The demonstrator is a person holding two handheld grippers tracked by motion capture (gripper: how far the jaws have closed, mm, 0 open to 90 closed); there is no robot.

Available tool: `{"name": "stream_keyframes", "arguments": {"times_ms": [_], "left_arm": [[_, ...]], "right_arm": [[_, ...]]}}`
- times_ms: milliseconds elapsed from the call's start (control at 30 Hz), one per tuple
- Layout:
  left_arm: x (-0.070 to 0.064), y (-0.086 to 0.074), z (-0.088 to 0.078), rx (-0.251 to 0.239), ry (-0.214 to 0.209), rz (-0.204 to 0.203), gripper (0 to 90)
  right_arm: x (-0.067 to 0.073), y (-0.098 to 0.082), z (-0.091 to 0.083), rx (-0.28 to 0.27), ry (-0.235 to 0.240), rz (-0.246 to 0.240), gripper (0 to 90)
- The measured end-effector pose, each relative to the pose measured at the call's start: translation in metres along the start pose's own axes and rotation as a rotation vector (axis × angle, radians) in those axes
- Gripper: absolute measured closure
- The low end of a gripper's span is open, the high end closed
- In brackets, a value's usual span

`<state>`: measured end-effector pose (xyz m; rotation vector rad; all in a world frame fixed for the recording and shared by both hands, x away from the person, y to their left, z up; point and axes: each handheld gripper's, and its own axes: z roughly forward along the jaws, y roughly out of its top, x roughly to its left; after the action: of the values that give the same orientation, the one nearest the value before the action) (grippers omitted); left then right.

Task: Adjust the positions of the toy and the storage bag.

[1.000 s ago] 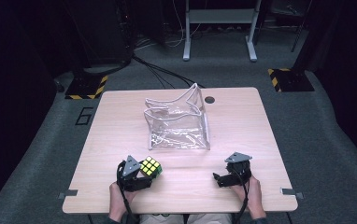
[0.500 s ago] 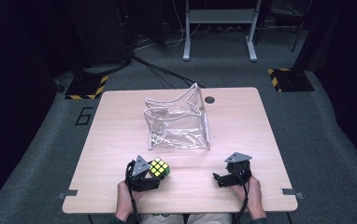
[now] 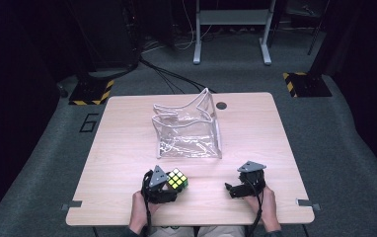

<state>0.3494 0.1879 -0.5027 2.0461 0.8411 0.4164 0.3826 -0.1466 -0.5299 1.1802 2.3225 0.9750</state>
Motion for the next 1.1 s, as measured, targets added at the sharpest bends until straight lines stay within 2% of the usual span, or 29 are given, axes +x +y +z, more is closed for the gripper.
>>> {"name": "stream_keyframes", "arguments": {"times_ms": [567, 800, 1100], "left_arm": [[-0.016, 0.002, 0.016, 0.019, -0.085, 0.031, 33.8], [-0.020, 0.003, 0.019, 0.026, -0.100, 0.043, 33.8], [-0.026, 0.002, 0.022, 0.013, -0.118, 0.065, 33.8]], "right_arm": [[0.000, 0.000, 0.000, 0.000, 0.001, 0.000, 1.3], [0.000, 0.000, 0.000, 0.000, 0.001, 0.000, 1.3], [0.000, 0.000, 0.000, -0.001, 0.001, -0.004, 1.3]]}}
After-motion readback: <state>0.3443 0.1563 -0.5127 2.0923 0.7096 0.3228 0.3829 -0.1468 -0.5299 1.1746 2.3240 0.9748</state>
